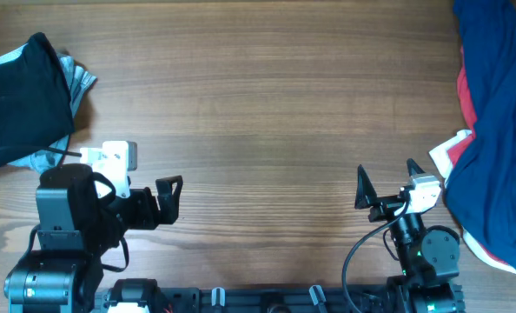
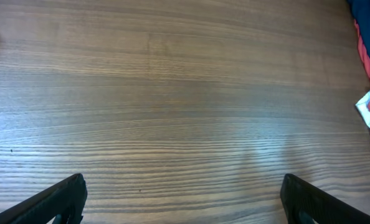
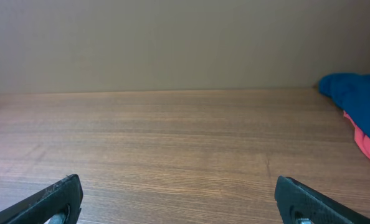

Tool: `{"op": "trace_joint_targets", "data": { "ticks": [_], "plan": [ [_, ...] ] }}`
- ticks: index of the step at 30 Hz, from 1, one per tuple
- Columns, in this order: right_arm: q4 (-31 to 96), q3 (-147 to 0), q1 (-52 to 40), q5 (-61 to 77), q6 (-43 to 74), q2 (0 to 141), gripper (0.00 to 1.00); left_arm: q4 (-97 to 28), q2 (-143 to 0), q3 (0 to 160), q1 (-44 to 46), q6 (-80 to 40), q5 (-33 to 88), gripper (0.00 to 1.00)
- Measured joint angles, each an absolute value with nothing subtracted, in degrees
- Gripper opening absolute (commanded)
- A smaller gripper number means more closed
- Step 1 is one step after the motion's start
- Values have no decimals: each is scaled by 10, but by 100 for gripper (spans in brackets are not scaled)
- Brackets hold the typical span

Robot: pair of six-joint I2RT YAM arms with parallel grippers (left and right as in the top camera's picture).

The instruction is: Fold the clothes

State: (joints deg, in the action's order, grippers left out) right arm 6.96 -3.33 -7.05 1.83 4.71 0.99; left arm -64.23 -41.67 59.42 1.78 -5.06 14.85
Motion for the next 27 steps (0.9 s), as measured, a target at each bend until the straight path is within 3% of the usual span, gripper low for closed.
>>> {"op": "trace_joint_targets", "data": {
  "ticks": [21, 27],
  "plan": [
    [70, -33, -70, 18, 47, 10, 100, -642, -414, 594, 18, -51, 148, 100],
    [70, -33, -70, 18, 47, 10, 100, -672, -331, 583, 18, -50, 135, 100]
  ]
}}
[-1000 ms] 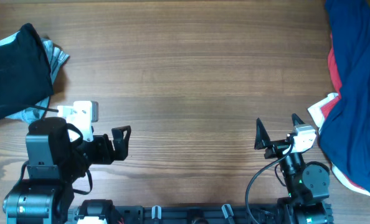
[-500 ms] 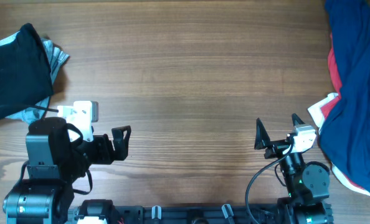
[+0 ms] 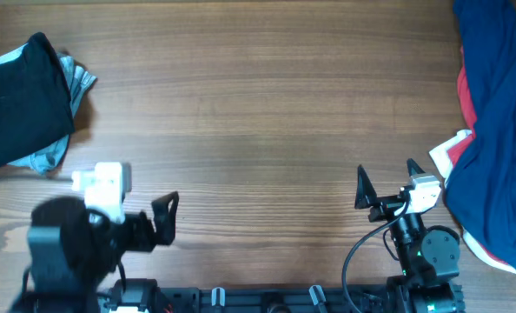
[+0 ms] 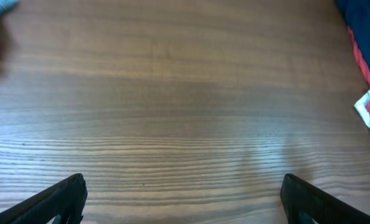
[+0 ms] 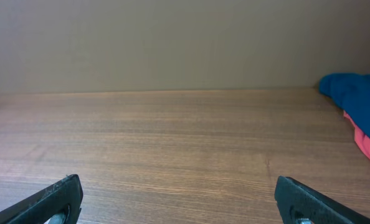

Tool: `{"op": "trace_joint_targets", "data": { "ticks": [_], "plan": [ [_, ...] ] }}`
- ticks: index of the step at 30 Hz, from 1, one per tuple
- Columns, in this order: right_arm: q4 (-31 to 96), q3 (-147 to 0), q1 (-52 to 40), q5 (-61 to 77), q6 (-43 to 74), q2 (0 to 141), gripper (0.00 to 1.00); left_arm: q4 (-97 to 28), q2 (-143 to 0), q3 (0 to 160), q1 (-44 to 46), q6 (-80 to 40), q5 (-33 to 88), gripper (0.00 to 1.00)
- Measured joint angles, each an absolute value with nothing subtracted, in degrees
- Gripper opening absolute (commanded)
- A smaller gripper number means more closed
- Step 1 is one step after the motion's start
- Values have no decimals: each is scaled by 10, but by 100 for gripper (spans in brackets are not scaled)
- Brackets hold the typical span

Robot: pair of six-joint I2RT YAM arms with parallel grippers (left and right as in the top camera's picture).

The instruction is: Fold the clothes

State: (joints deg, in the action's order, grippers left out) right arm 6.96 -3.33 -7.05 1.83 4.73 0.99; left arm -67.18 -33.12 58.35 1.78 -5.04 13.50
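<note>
A heap of blue and red clothes (image 3: 492, 104) with a white tag lies at the table's right edge. It shows as well in the left wrist view, blue and red clothes (image 4: 367, 59), and in the right wrist view, blue cloth (image 5: 356, 93). A black garment (image 3: 19, 100) over a grey piece lies at the far left. My left gripper (image 3: 164, 217) (image 4: 182, 208) is open over bare wood near the front left. At the front right my right gripper (image 3: 387, 178) (image 5: 182, 208) is open too, just left of the heap. Neither holds anything.
The wooden table (image 3: 258, 104) stretches between the two heaps. The arm bases and a black rail sit along the front edge (image 3: 267, 300). A plain wall (image 5: 172, 37) stands behind the table's far side.
My left arm has drawn back toward the front edge and a little left, away from the black garment; its gripper is still open. The right arm and both heaps have not moved.
</note>
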Motion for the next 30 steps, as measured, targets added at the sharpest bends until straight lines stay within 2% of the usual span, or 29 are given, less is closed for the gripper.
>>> {"op": "trace_joint_targets", "data": {
  "ticks": [8, 15, 20, 22, 30],
  "plan": [
    [69, -33, -70, 18, 47, 10, 100, -574, -155, 405, 18, -51, 88, 100],
    [68, -33, -70, 18, 49, 9, 100, -317, -17, 183, 18, -50, 80, 100],
    [68, -33, -70, 18, 49, 9, 100, -47, -9, 59, 18, -27, 79, 100],
    [68, -33, -70, 18, 49, 9, 100, -19, -7, 33, 18, -14, 79, 100],
    [68, -33, -70, 18, 49, 9, 100, -36, -8, 8, 18, -12, 79, 100]
  ]
}}
